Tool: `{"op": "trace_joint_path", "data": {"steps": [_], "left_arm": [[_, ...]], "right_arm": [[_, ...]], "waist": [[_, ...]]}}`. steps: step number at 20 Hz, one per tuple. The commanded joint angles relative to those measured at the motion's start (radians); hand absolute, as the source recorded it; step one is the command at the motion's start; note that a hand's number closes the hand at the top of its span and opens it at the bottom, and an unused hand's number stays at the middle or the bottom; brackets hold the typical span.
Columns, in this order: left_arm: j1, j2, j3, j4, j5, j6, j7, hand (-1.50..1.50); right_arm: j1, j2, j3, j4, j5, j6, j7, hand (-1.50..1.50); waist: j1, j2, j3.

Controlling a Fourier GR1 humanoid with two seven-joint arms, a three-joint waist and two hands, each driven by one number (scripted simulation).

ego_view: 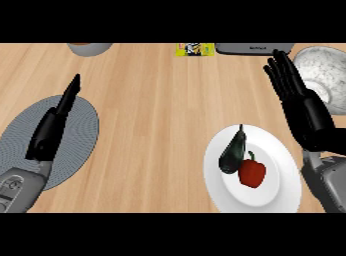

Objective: Pick the bell pepper from the plate and place it in the bowl

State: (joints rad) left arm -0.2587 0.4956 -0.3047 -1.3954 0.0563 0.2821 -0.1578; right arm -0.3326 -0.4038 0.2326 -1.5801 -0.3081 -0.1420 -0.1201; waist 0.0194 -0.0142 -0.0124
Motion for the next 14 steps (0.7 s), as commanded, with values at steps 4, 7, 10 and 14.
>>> {"op": "trace_joint_path", "data": {"steps": [4,7,10,14], "left_arm": [[0.052,0.021,0.147,-0.027,0.116,0.007,0.095,0.00],[0.068,0.010,0.149,0.004,0.110,0.035,0.103,0.00],[0.114,0.010,0.207,0.018,0.162,0.052,0.134,0.00],[0.131,-0.002,0.201,-0.016,0.172,0.057,0.161,0.00]], "right_arm": [[0.047,-0.152,-0.064,-0.146,0.190,-0.144,0.104,1.50],[0.164,-0.385,-0.016,0.037,0.416,-0.113,0.216,1.50],[0.309,-0.296,-0.091,0.056,0.445,-0.351,0.380,-1.50],[0.458,-0.245,0.032,-0.147,0.647,-0.507,0.457,-1.50]], "waist": [[-0.034,0.000,0.010],[-0.095,0.026,-0.041],[-0.141,-0.014,-0.002],[-0.124,-0.021,0.002]]}}
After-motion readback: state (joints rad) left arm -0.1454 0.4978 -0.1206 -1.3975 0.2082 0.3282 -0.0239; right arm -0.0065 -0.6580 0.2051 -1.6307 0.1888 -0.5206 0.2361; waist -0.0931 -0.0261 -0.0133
